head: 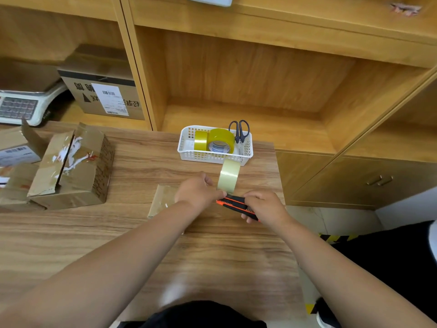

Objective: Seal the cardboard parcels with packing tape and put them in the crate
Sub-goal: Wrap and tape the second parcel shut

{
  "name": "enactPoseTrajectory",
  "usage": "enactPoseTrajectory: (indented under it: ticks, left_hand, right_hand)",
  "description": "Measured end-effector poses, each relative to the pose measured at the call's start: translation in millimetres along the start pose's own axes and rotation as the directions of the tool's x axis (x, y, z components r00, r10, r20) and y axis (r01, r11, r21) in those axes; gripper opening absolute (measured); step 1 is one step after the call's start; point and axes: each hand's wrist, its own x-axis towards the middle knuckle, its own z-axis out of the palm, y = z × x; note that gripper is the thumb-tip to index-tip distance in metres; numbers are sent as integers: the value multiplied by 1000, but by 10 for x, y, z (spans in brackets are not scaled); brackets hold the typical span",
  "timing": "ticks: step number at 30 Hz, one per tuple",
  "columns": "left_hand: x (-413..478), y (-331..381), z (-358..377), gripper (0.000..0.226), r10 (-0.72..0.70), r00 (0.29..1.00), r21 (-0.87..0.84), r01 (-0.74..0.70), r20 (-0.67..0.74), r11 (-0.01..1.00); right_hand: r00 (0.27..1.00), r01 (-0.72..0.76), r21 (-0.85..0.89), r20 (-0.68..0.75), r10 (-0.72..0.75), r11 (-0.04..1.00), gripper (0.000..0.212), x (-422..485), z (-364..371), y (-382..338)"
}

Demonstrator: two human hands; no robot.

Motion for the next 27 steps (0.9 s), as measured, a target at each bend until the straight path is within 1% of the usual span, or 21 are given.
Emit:
enactPoseTrajectory:
  ticks: [4, 7, 9, 11, 12, 14, 16, 20, 24, 27]
  left_hand:
    - [148, 1, 26, 30, -34, 999, -69, 35, 14, 997]
    - [237, -12, 41, 21, -25, 1000, -126, 26, 7, 992]
    - [276, -4, 10, 14, -15, 999, -143, 7, -52, 990]
    - [295, 36, -41, 12, 19, 990, -132, -38, -140, 990]
    - [304, 61, -65, 13, 40, 984, -123, -62, -174, 990]
    - [329, 95, -102, 17, 57, 975, -134, -87, -214, 987]
    - [362, 88, -134, 18, 37, 971, -176, -81, -238, 981]
    - [401, 22, -215, 16, -14, 962, -291, -69, -273, 954]
    - [403, -76, -290, 19, -63, 947, -374, -63, -316, 925]
    - [405, -185, -363, 20, -86, 933, -399, -65, -350, 915]
  right_hand:
    - [993, -118, 157, 33, 115, 980, 27, 129, 6, 19]
    - [986, -164, 204, 39, 160, 965, 21, 232, -2, 95]
    - [987, -162, 220, 17, 163, 962, 16, 318, -11, 170]
    - [980, -193, 236, -5, 200, 952, 16, 418, -17, 252]
    - [976, -206, 222, -17, 215, 953, 17, 465, -16, 296]
    - [980, -191, 172, -20, 197, 966, 22, 550, 10, 392]
    - [987, -152, 143, -23, 157, 978, 24, 614, 73, 493]
    - [989, -121, 114, -70, 129, 986, 21, 727, 220, 690]
    - [993, -43, -47, -114, 37, 998, 24, 836, 358, 789]
    - [991, -43, -102, -128, 30, 994, 23, 892, 439, 817]
